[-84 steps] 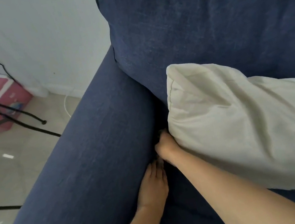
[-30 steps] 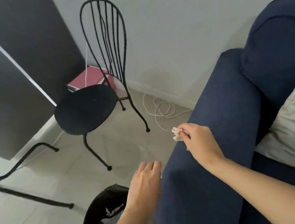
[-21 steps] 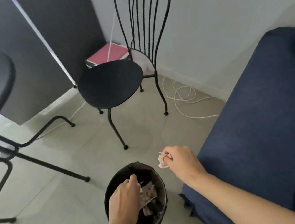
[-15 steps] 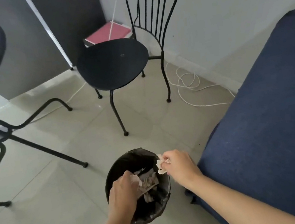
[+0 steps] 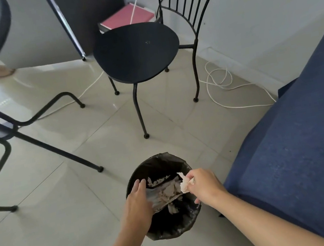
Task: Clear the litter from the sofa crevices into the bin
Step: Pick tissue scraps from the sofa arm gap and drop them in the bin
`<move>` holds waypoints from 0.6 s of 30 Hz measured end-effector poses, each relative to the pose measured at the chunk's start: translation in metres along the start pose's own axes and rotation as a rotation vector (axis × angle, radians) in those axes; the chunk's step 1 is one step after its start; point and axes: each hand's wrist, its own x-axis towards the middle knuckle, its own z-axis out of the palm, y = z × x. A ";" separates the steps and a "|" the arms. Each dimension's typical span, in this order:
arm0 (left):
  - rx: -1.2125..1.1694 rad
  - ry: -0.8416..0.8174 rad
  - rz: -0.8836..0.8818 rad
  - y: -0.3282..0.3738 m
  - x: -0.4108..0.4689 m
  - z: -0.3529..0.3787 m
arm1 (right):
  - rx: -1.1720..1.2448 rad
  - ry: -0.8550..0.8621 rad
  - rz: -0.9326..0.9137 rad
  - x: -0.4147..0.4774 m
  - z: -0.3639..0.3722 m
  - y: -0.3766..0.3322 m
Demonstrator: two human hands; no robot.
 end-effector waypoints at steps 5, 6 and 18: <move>0.006 -0.008 -0.015 -0.009 -0.001 -0.010 | 0.036 -0.154 -0.019 0.001 0.013 -0.006; 0.001 -0.013 -0.015 -0.010 -0.002 -0.012 | 0.011 -0.164 -0.041 0.000 0.013 -0.007; 0.061 0.133 0.206 0.124 -0.017 -0.063 | -0.132 0.208 -0.274 -0.046 -0.111 -0.020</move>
